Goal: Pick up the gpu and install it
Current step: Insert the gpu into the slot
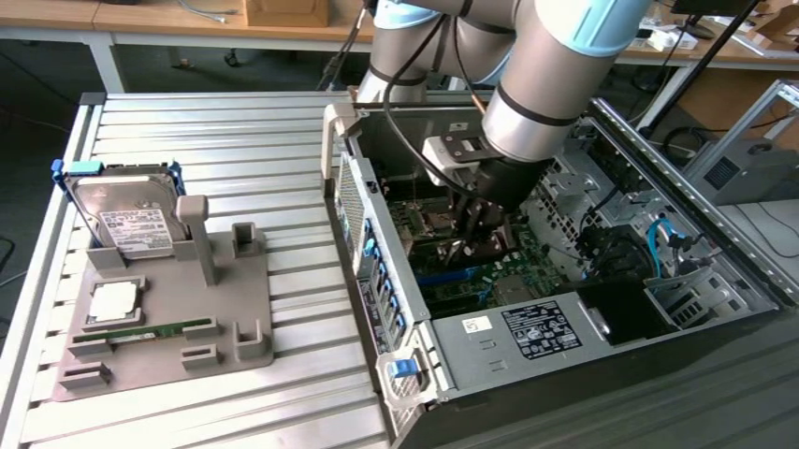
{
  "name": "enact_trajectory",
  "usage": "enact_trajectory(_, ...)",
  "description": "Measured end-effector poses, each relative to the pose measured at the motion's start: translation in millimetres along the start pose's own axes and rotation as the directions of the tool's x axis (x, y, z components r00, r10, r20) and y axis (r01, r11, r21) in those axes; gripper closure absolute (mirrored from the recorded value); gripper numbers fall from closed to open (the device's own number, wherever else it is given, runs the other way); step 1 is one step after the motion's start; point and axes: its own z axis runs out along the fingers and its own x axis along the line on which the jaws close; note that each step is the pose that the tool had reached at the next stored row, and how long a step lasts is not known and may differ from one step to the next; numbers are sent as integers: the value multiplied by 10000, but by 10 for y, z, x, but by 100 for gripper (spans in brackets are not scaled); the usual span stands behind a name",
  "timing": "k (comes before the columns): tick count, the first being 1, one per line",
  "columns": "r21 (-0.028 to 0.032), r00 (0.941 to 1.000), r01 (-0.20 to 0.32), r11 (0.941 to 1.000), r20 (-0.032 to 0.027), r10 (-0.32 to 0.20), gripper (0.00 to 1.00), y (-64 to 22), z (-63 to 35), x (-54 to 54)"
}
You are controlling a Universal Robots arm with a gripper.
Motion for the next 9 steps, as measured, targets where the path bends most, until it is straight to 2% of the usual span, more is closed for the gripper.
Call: enact_trajectory(9,0,10000,0,10000,1,0,73,40,6,-66)
